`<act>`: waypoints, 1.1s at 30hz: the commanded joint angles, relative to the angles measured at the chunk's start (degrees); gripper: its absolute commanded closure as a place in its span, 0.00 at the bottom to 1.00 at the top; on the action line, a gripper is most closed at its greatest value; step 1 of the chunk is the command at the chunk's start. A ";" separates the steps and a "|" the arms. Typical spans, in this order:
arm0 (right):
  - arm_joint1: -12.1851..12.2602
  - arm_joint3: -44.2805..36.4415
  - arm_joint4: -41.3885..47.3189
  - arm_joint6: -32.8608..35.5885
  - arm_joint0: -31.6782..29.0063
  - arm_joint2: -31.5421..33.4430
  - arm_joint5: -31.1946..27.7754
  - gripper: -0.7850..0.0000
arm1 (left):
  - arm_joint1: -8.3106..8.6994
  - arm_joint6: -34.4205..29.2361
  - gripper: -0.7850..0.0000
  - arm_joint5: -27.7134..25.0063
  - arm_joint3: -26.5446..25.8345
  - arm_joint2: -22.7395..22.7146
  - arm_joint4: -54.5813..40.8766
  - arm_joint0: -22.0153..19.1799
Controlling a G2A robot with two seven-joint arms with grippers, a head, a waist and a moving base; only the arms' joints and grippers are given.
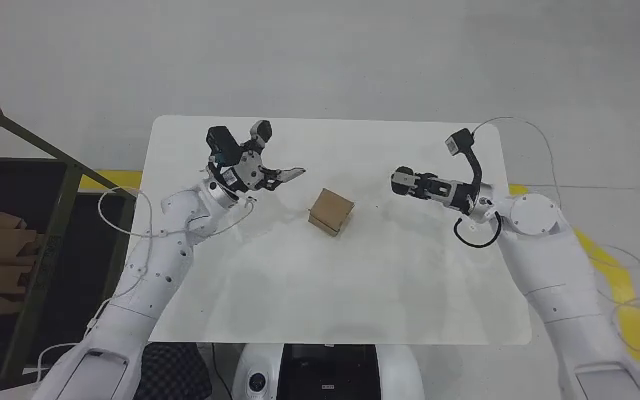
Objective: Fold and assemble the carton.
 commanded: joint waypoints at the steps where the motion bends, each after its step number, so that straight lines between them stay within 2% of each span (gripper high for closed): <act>1: 0.01 1.04 -2.26 -3.64 -0.20 0.50 -2.08 0.62 | 0.23 -1.61 0.00 1.21 0.43 -1.68 -0.82 0.19; 5: -0.03 2.83 -7.26 -12.70 -1.28 1.70 -5.84 0.59 | 0.71 -3.94 0.00 3.00 0.72 -5.22 -2.94 0.85; 10: 0.11 3.65 -14.09 -23.93 -2.99 3.99 -8.80 0.49 | 1.12 -7.39 0.00 5.38 -0.05 -8.89 -6.57 2.46; 12: 0.29 3.52 -18.66 -28.32 -3.39 5.15 -8.46 0.22 | 1.21 -8.96 0.00 6.13 0.11 -9.81 -7.66 2.93; 13: 0.43 3.30 -21.98 -30.65 -3.45 5.78 -7.82 0.04 | 1.25 -9.85 0.00 6.41 0.41 -10.08 -7.90 3.16; 14: 0.52 2.79 -25.06 -32.88 -3.69 6.16 -7.10 0.00 | 1.28 -10.57 0.00 6.45 0.49 -10.26 -8.14 3.27; 26: 1.57 -3.87 -54.62 -55.33 -7.37 11.60 6.17 0.00 | 1.83 -15.09 0.00 10.37 0.13 -15.51 -11.02 4.25; 33: 1.97 -8.24 -65.77 -58.60 -8.30 13.28 12.67 0.00 | 2.43 -15.88 0.00 11.51 -2.78 -20.03 -11.86 5.14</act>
